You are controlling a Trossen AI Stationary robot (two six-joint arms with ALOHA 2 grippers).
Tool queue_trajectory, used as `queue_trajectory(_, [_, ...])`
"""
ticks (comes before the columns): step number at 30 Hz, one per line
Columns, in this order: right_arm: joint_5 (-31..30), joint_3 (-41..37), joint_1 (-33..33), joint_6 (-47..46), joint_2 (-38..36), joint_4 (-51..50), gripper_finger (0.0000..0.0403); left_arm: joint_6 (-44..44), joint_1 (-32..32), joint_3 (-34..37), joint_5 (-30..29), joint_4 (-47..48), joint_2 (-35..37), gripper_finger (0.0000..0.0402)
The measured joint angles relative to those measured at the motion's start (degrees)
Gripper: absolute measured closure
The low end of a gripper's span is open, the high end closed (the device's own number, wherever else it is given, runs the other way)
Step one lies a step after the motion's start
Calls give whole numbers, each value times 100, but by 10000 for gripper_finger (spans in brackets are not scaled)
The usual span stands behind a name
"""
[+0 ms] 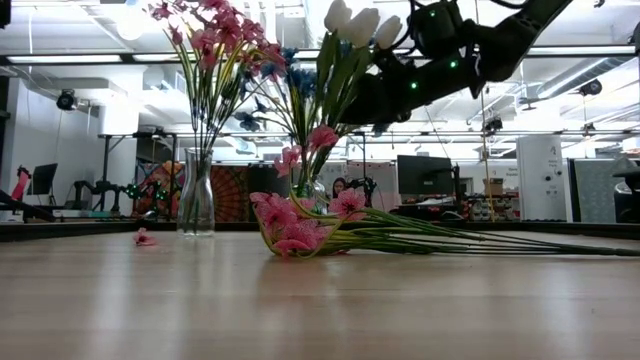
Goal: Sort flowers into vase by color
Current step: Put the blue flowers into the right transparent vase
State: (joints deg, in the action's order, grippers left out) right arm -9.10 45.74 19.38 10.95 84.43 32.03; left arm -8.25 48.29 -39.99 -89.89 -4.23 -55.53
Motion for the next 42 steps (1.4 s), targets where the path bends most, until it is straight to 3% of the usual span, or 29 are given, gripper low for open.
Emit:
queue_trajectory(25, [0, 0, 0, -709, -197, -825, 112, -4, -1, 0, 0, 0, 0, 261])
queue_trajectory(42, [52, 3, -124, -814, -781, -1510, 74, 10, 0, 0, 0, -5, 0, 261])
